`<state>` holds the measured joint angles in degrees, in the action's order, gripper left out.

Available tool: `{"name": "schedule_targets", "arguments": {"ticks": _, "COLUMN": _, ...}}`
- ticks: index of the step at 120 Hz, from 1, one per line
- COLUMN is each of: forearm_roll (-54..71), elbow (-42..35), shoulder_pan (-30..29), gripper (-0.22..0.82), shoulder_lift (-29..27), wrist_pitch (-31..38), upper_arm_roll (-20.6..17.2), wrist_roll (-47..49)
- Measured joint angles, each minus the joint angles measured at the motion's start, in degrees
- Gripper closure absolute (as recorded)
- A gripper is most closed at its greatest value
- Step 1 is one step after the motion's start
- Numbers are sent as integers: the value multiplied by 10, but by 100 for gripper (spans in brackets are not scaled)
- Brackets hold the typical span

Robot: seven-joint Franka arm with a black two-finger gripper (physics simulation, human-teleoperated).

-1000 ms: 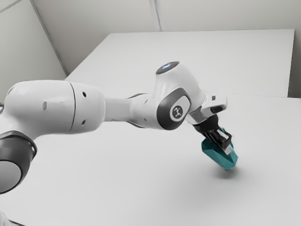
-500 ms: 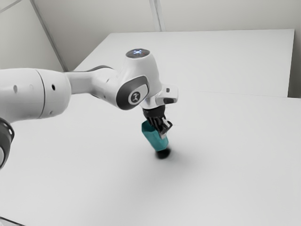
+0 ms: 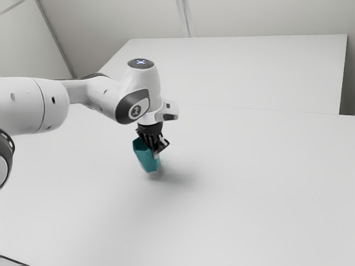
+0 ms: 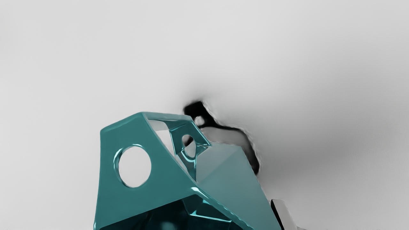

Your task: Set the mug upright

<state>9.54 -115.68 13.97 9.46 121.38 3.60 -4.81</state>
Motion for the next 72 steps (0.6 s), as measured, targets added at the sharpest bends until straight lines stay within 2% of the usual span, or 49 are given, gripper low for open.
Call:
{"name": "schedule_targets", "arguments": {"ticks": 24, "forearm_roll": 2, "elbow": 0, "shoulder_pan": -22, "gripper": 78, "shoulder_lift": 5, "wrist_pitch": 1, "upper_arm_roll": -2, "wrist_roll": 0}}
{"name": "schedule_targets", "arguments": {"ticks": 72, "forearm_roll": -7, "elbow": 3, "shoulder_pan": -27, "gripper": 78, "shoulder_lift": 34, "wrist_pitch": 22, "upper_arm_roll": -5, "wrist_roll": 0}}
